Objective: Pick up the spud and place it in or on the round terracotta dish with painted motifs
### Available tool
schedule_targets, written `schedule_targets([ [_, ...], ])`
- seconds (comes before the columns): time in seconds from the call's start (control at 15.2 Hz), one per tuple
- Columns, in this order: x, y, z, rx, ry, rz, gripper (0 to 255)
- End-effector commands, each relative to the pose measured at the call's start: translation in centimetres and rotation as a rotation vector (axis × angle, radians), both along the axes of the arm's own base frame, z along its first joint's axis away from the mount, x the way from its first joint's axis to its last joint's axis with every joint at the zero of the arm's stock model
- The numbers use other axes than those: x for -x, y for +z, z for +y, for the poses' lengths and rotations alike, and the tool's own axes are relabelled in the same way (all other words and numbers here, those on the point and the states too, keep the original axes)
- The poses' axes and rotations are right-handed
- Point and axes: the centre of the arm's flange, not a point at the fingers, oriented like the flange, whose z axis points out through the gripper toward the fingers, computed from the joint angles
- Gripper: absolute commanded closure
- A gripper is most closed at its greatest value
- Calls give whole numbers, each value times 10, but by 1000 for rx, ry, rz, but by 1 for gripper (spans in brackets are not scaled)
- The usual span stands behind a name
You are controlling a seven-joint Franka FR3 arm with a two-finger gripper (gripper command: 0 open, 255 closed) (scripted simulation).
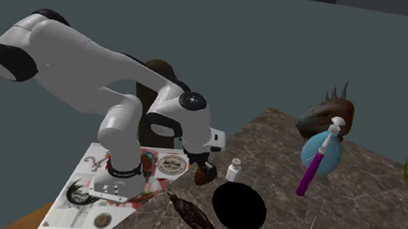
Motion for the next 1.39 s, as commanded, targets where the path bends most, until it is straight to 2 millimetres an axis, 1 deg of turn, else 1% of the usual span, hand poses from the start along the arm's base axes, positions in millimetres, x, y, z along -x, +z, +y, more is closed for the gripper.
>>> schedule_targets([
  [0.0, -2, -12, 0, -1, 8, -8, 0],
  [0.33, -6, -35, 5, -1, 8, -8, 0],
  [0.79, -6, -35, 5, -1, 8, -8, 0],
  [0.86, -6, -35, 5, -1, 8, -8, 255],
  [1.32, -6, -35, 5, -1, 8, -8, 255],
])
